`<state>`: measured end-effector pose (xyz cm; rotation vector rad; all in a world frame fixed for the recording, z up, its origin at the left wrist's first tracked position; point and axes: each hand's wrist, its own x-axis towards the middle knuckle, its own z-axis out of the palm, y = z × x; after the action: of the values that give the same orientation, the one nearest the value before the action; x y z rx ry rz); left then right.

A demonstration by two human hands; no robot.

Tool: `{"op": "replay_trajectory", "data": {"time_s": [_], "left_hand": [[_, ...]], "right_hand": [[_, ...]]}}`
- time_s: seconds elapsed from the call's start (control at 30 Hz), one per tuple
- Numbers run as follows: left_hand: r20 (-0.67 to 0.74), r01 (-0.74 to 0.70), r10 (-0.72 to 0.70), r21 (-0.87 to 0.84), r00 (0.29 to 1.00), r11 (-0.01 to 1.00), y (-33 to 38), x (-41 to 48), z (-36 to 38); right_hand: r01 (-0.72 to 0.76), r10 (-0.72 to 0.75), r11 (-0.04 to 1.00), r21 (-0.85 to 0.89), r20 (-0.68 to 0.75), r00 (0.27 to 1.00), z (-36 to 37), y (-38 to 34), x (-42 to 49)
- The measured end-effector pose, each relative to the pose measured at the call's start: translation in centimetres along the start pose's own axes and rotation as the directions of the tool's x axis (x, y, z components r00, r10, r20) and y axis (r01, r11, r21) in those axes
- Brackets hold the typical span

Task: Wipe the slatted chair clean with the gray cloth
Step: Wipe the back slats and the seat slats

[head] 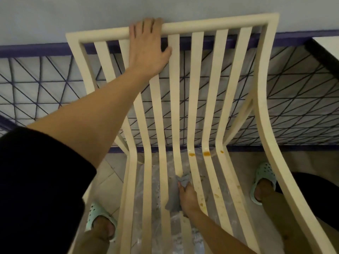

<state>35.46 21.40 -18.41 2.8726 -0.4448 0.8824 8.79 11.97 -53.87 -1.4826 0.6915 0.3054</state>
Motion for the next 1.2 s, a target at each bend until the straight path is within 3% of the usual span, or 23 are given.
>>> {"op": "replay_trajectory", "data": {"time_s": [0.03,0.1,0.17,0.27,0.3,0.43,0.53,0.63,0.83,0.87,0.97,1.1,1.2], "left_hand": [[0.007,-0.008,0.008,-0.036,1.0,0.999,0.1,-1.0,-0.3],[0.011,0.008,-0.006,-0.13,1.0,0.991,0.6,-3.7,-0.8],[0.06,0.023,-0.01,-0.234,0.998,0.972,1.5,-7.7,-0.9],[0.197,0.047,0.023,-0.348,0.98,0.936,3.0,-15.3,0.0],[0.255,0.077,0.022,-0.371,0.967,0.925,3.5,-17.9,0.4],[0.473,0.233,-0.032,-0.373,0.881,0.898,5.2,-28.8,2.1],[0.587,0.34,-0.077,-0.352,0.806,0.872,6.3,-35.8,3.2],[0.648,0.421,-0.133,-0.313,0.75,0.851,7.4,-41.0,3.7],[0.727,0.359,-0.103,-0.206,0.679,0.91,9.1,-48.0,4.4],[0.723,0.335,-0.098,-0.191,0.683,0.922,9.3,-48.4,4.5],[0.692,0.281,-0.104,-0.147,0.714,0.948,9.7,-49.3,4.9],[0.67,0.283,-0.138,-0.112,0.729,0.953,10.0,-49.6,5.1],[0.673,0.291,-0.145,-0.108,0.726,0.951,9.9,-49.5,5.3]], "right_hand": [[0.015,-0.015,1.0,-0.004,-0.004,1.0,-0.2,0.3,-0.4],[-0.035,0.036,0.982,0.187,0.0,0.999,-0.4,1.8,-0.7],[-0.011,0.028,0.988,0.153,-0.109,0.994,-0.6,5.3,1.2],[-0.069,0.079,0.964,0.256,-0.03,0.996,-1.0,3.3,-2.1],[-0.081,0.09,0.973,0.215,-0.032,0.995,-1.1,2.6,-3.3],[-0.049,0.075,0.984,0.169,-0.147,0.986,-2.0,3.0,-6.4],[-0.139,0.146,0.93,0.341,0.006,0.989,-2.5,3.3,-9.4],[-0.099,0.119,0.918,0.385,-0.029,0.992,-2.9,5.4,-11.1],[-0.137,0.157,0.975,0.175,-0.107,0.982,-3.8,7.4,-14.2],[-0.151,0.173,0.956,0.253,-0.066,0.983,-3.8,7.2,-14.5],[-0.175,0.194,0.946,0.273,-0.044,0.98,-3.4,7.8,-13.9],[-0.012,0.0,0.99,-0.138,-0.085,0.996,-3.3,6.7,-13.7],[0.088,-0.098,0.949,-0.301,-0.02,0.995,-3.6,5.0,-12.9]]}}
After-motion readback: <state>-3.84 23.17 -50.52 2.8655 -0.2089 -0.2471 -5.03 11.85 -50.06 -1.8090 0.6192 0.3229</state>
